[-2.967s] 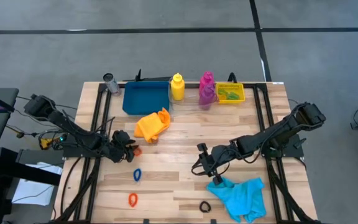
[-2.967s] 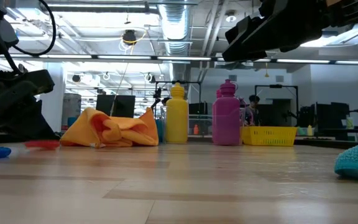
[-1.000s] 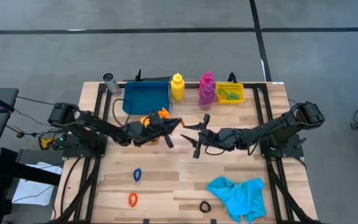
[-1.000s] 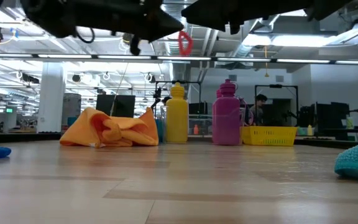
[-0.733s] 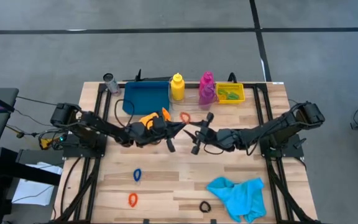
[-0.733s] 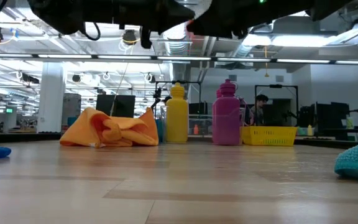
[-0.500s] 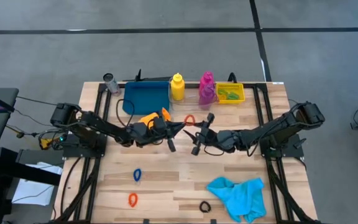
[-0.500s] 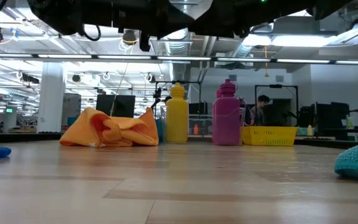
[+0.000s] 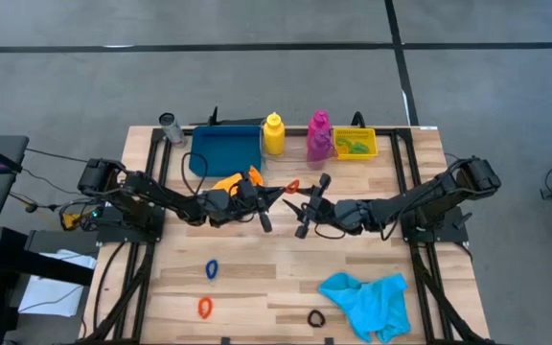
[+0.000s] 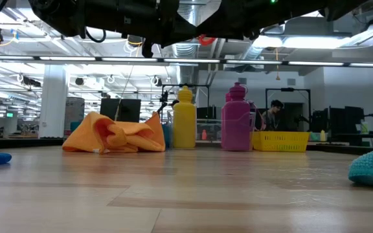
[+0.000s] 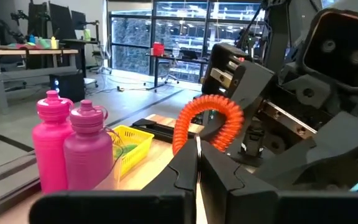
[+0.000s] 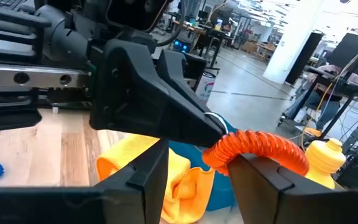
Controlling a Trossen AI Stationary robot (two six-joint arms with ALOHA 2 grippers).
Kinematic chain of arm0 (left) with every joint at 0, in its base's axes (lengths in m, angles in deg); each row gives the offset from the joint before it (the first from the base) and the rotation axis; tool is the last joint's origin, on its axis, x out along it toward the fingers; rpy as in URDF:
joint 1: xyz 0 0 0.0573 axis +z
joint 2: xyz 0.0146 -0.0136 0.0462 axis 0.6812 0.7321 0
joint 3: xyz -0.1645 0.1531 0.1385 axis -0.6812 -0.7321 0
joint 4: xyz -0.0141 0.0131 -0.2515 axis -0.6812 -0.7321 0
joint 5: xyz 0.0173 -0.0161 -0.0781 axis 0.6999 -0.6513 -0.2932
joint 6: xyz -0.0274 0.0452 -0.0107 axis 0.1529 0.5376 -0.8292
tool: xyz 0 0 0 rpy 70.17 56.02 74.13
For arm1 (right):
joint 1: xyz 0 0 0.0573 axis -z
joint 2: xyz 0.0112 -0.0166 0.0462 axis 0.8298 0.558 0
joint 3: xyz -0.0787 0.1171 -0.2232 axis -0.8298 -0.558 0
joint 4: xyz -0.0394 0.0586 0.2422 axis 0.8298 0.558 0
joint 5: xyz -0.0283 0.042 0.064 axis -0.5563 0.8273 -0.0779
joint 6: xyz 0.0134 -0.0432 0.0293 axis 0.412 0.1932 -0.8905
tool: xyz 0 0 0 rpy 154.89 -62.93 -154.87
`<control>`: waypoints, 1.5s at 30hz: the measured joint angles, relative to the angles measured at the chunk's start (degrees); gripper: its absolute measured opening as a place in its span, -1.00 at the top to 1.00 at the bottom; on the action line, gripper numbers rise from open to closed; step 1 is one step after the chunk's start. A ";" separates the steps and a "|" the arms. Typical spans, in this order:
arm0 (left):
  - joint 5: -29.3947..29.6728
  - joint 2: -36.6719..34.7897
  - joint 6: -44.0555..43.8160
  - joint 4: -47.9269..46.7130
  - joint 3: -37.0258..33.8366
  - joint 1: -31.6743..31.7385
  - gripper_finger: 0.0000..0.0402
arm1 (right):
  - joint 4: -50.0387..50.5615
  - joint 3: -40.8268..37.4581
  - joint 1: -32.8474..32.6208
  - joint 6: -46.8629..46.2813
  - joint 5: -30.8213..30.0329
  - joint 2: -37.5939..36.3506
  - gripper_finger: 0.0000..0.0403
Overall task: Pick & Place Sports Items
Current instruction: Put the top orange spring keychain into the yellow bin
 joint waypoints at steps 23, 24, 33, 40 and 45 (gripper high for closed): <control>-0.33 -0.01 -0.03 -3.82 0.00 0.44 0.99 | 0.07 0.00 0.00 0.83 0.04 0.00 0.36; -0.33 -0.01 -0.03 -3.82 0.00 0.44 0.99 | 0.20 0.00 0.00 0.83 0.04 0.00 0.41; -0.30 -0.01 -0.01 -3.85 0.00 0.44 0.99 | 1.31 0.00 0.00 0.96 0.17 0.00 0.93; -0.35 -0.01 -0.07 -6.95 -0.02 0.31 0.89 | 1.43 0.00 0.00 0.91 0.15 0.00 0.98; -0.35 -0.01 -3.95 -8.84 -0.03 0.50 0.61 | 1.44 0.00 0.00 0.78 0.15 0.00 0.99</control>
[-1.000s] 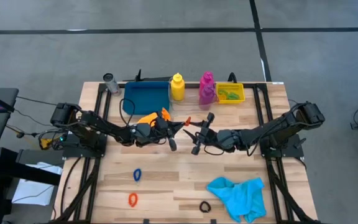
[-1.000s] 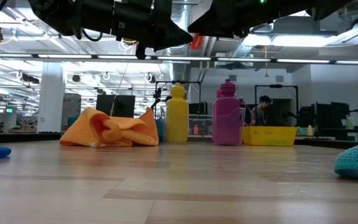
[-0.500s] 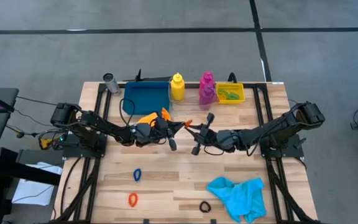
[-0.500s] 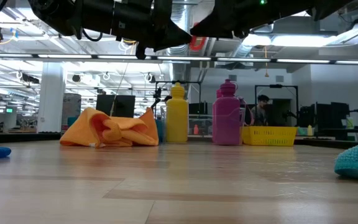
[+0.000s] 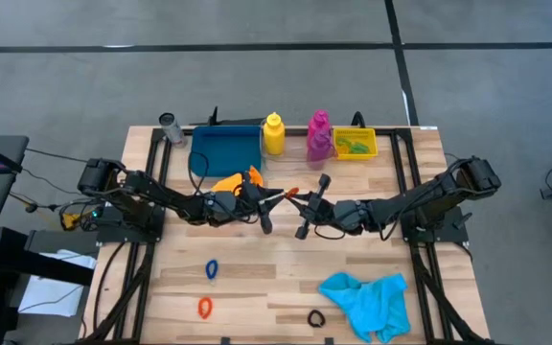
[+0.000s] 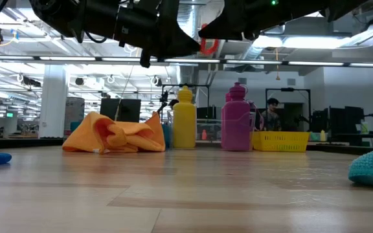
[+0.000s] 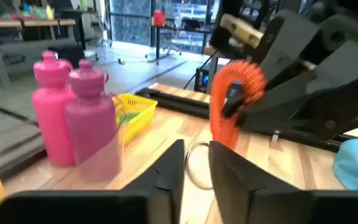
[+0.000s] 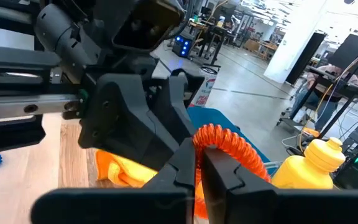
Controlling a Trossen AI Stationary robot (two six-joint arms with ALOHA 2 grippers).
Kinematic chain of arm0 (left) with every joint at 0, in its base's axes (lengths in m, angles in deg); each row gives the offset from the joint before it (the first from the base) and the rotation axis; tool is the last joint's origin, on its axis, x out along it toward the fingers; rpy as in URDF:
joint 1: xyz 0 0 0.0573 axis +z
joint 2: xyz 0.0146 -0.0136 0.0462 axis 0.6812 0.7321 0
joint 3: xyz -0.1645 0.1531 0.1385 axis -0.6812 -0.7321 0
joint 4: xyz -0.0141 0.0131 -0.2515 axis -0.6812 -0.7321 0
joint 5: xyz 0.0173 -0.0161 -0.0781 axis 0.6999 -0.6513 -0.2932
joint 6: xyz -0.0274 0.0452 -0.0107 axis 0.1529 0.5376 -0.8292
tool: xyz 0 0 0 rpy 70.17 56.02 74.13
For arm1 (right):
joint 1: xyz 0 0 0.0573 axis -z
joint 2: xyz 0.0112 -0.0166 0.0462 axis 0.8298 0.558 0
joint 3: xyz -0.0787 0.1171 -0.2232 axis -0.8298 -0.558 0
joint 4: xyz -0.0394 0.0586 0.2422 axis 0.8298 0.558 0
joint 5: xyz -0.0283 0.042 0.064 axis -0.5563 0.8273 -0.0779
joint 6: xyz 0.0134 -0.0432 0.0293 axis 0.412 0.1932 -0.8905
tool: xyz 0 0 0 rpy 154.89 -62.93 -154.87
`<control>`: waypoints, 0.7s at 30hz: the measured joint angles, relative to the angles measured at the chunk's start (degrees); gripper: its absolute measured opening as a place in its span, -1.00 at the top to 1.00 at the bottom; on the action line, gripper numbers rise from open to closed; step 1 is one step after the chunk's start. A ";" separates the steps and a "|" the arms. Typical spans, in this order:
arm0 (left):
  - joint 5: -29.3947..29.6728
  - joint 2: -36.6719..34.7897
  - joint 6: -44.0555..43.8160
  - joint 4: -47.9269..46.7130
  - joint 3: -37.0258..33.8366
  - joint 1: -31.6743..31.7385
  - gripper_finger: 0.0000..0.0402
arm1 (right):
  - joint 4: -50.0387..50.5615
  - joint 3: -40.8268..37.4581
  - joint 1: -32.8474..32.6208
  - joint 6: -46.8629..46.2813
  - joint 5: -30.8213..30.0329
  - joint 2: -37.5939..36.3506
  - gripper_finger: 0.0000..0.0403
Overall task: Pick & Place Sports Items
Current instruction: Put the top orange spring keychain into the yellow bin
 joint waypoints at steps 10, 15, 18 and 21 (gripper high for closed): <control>0.11 -0.02 -1.93 -0.18 -0.02 0.00 0.01 | 1.12 0.00 0.00 0.00 -0.16 0.00 0.99; 1.68 -2.95 0.88 -4.81 0.01 0.00 -0.16 | 2.70 -0.02 0.00 0.06 -6.82 0.00 0.99; 2.88 -6.42 0.90 -11.03 0.01 0.02 -0.21 | 4.72 -0.04 0.01 0.09 -16.32 -0.77 0.99; 3.72 -10.62 0.90 -15.64 0.01 0.02 -0.22 | 6.55 -0.04 0.29 0.45 -23.84 -2.50 1.00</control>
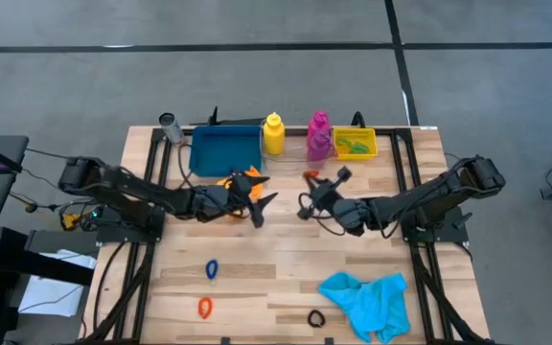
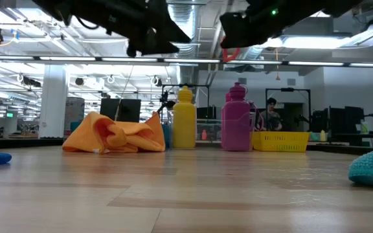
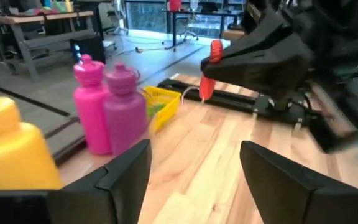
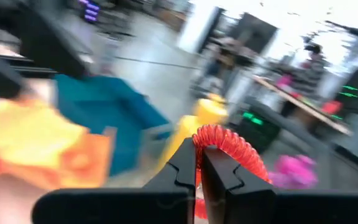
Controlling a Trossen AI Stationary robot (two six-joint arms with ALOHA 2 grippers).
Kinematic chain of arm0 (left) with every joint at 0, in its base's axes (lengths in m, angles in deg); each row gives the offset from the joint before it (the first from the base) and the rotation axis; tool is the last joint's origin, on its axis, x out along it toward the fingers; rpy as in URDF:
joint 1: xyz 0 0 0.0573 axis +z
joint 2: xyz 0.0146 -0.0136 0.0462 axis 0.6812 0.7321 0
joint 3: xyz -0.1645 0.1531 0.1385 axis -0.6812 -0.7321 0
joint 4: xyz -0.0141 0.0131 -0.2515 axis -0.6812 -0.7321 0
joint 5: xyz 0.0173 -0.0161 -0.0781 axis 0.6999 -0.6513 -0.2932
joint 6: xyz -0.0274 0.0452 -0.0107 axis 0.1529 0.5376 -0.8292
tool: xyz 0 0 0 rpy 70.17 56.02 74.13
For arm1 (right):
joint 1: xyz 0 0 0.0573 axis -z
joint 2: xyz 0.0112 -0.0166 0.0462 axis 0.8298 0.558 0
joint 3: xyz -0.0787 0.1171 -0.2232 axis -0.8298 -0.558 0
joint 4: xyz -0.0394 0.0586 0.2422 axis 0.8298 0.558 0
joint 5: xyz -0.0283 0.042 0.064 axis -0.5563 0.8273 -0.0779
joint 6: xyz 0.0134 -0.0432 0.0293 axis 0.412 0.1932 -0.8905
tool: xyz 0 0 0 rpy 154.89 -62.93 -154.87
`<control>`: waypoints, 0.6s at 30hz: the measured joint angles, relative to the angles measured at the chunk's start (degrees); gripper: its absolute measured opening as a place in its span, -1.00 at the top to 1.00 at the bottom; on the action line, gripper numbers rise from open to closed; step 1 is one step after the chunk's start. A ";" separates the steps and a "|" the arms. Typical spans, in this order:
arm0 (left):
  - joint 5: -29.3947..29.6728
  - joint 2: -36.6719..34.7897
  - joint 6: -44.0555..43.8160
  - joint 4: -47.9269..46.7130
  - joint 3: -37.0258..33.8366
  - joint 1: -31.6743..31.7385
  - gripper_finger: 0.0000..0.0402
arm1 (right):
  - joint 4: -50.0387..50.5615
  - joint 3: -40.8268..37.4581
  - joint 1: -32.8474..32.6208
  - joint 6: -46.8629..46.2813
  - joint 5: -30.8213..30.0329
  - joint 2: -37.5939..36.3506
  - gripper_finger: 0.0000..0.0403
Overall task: Pick & Place Sports Items
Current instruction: Put the top orange spring keychain into the yellow bin
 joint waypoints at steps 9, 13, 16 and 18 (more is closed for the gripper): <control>-0.72 -8.67 -3.12 -6.62 0.00 -0.22 -0.16 | 10.31 0.00 2.42 -0.05 -15.61 -7.85 1.00; -0.75 -9.22 -5.44 -9.18 0.00 -0.22 -0.13 | 16.42 0.00 6.77 -4.64 -14.83 -12.20 1.00; -0.76 -8.73 -6.11 -10.19 0.00 -0.22 -0.12 | 23.07 0.00 12.33 -10.84 -9.13 -15.40 1.00; -0.72 -8.43 -6.25 -10.52 -0.04 -0.22 -0.11 | 27.33 0.00 17.46 -14.73 -3.84 -17.20 1.00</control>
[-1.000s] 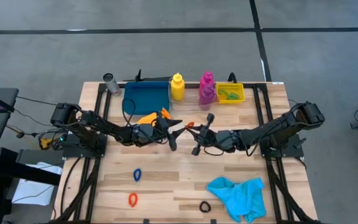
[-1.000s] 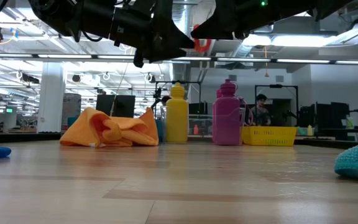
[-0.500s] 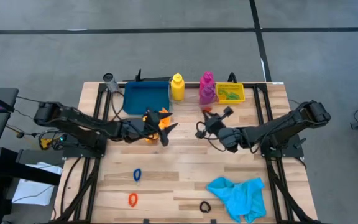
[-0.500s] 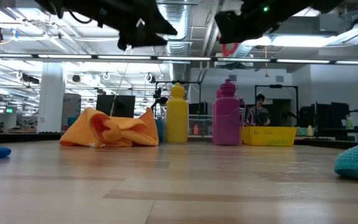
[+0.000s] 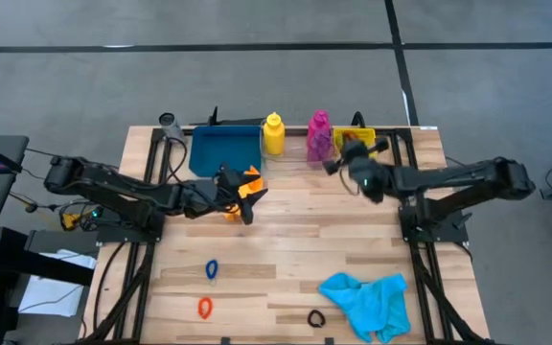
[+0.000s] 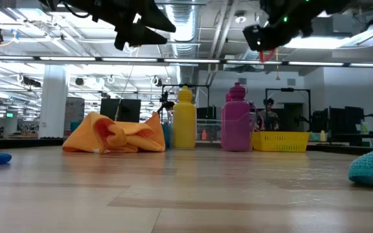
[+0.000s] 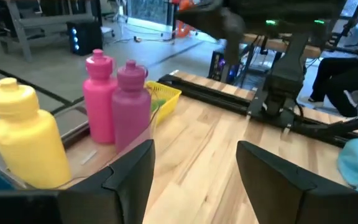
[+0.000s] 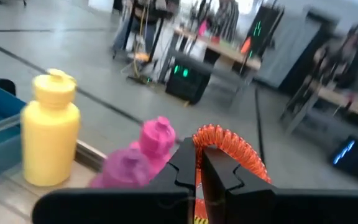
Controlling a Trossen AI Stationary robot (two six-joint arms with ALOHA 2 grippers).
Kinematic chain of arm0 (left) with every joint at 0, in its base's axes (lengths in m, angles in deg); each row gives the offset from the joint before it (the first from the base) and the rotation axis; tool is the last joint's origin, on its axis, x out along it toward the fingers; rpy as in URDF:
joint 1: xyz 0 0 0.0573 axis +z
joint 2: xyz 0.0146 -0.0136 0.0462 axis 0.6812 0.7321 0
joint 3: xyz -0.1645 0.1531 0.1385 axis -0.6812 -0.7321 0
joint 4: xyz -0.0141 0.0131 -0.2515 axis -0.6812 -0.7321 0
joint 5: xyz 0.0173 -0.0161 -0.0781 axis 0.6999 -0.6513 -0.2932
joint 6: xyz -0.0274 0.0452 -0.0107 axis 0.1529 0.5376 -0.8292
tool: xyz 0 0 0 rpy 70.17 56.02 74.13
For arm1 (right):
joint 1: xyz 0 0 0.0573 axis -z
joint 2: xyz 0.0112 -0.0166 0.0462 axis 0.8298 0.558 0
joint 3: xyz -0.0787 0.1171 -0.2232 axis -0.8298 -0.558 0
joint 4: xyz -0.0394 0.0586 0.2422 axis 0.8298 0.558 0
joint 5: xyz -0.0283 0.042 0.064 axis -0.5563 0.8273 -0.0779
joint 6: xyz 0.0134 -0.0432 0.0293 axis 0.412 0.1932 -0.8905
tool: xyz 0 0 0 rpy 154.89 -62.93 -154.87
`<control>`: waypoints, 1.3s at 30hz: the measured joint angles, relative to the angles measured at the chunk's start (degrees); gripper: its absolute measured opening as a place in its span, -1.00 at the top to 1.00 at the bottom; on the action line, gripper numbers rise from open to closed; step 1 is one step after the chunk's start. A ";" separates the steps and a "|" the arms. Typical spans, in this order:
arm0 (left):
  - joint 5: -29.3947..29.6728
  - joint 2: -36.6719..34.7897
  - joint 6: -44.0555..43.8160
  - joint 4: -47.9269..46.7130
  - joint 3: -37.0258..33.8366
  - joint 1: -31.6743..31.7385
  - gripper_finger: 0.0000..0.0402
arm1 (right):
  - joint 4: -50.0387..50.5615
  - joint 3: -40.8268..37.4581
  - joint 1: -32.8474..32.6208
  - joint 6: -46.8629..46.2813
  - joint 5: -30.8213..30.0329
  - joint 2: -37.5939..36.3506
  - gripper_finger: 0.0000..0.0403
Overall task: Pick & Place Sports Items
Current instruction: Put the top orange spring keychain into the yellow bin
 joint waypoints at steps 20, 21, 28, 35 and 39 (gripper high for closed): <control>0.04 0.41 -1.73 -0.81 -0.83 0.00 -0.11 | 15.43 0.01 24.00 -14.46 22.49 4.59 0.91; 0.04 0.41 -1.73 -0.87 -0.83 0.00 -0.11 | 15.28 0.02 24.04 -14.46 21.26 5.31 0.91; 0.07 0.41 -1.73 -0.80 -0.83 0.00 -0.11 | 14.15 0.04 26.89 -15.56 19.19 10.49 0.90; 0.07 0.41 -1.73 -0.85 -0.83 0.00 -0.11 | 11.82 0.04 27.76 -15.77 20.24 13.81 0.90; 0.06 0.41 -1.73 -0.85 -0.82 0.00 -0.11 | 11.10 0.04 27.74 -15.58 20.91 14.06 0.90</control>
